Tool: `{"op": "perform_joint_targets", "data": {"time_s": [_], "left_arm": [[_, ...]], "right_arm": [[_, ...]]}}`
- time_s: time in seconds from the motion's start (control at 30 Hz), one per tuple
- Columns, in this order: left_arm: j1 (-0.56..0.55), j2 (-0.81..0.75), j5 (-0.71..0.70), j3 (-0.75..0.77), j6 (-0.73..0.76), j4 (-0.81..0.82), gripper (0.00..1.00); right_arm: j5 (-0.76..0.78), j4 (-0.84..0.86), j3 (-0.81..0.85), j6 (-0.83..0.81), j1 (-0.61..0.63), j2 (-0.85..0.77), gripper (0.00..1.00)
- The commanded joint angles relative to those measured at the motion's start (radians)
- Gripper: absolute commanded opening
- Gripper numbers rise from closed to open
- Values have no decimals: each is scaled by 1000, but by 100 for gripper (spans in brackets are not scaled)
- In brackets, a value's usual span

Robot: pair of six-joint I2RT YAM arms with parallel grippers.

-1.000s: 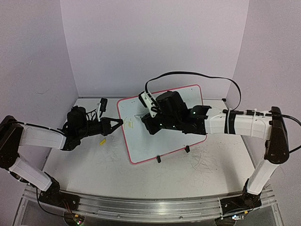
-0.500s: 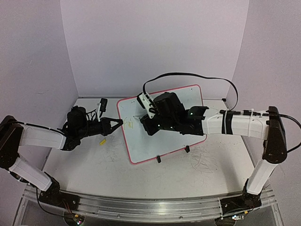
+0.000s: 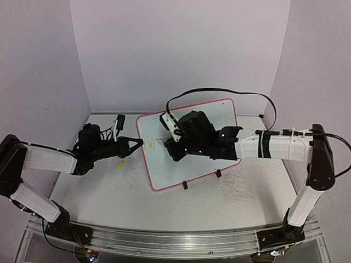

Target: Write a sentence on the whiteboard

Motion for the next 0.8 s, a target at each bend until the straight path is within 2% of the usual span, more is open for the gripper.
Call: {"op": "perform_joint_targets", "data": {"time_s": [0.0,0.77], "left_arm": [[-2,-31,22,20,22,28,0],[-2,-33,20,14,22,26,0]], "right_arm": [[15,-11,-30,15,-1,-24,0],[47,-29,-52,18,0,-60,0]]}}
